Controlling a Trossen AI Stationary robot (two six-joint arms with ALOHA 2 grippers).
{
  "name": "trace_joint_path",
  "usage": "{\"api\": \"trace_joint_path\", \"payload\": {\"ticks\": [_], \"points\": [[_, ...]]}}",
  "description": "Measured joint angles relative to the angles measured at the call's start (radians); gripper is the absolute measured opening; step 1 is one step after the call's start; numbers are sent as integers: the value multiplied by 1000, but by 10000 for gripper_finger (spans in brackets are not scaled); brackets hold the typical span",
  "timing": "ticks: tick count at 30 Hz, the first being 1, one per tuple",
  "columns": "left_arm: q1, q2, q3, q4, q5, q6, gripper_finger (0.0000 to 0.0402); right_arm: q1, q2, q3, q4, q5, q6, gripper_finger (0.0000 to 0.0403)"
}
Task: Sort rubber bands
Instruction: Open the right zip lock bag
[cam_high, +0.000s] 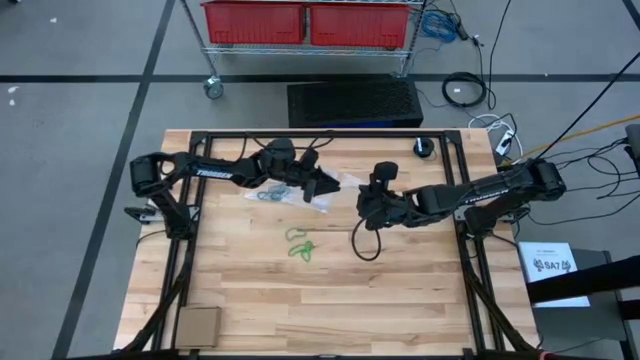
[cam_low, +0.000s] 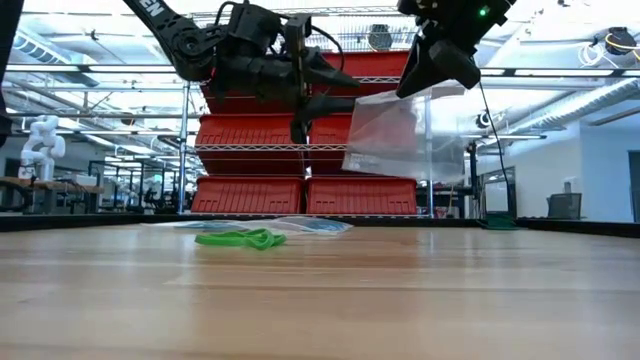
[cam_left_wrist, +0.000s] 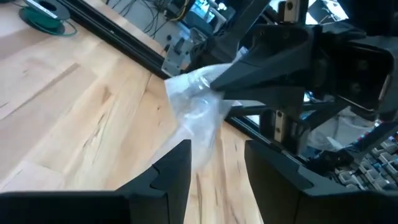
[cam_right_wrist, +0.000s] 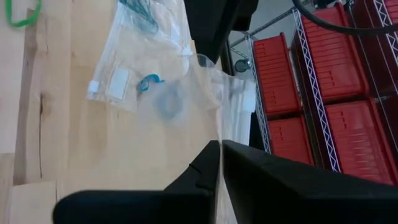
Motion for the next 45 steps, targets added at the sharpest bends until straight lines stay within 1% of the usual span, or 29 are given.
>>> {"api": "trace_joint_path", "payload": {"ticks": [6,14,19,21,23,28,29,32,34,37,38,39,40,43,45], "points": [[3,0,0,-19,-68,52,156,9,0,0,45,0,-44,12],[16,0,0,-16,-67,71,156,35,0,0,89,-5,-83,2],[8,0,0,-15,-38,110,149,40,0,0,89,-6,-80,1],[-2,0,0,-10,-38,142,135,40,0,0,90,-8,-74,1],[-14,0,0,12,-39,175,112,40,0,0,99,-9,-73,1],[-35,0,0,86,-38,267,23,40,-1,0,127,-60,-57,1],[-35,0,0,89,-33,279,12,40,-1,0,132,-61,-46,1],[-34,0,0,84,-10,290,7,40,-2,4,127,-61,13,7],[-32,0,0,75,-2,311,5,40,-3,27,85,-61,74,16],[-32,-1,0,34,-2,386,3,39,-4,86,-3,-66,188,37],[-32,-1,0,15,-9,419,3,38,-4,107,-28,-77,233,46],[-32,-1,0,-4,-11,454,3,33,-4,128,-42,-111,284,55],[-32,-1,0,-20,-12,488,3,24,-4,145,-47,-161,335,64],[-45,-1,0,-33,-13,541,2,-27,-3,167,-24,-368,453,88],[-58,-1,0,-32,-12,568,2,-61,8,167,-12,-449,477,99]]}}
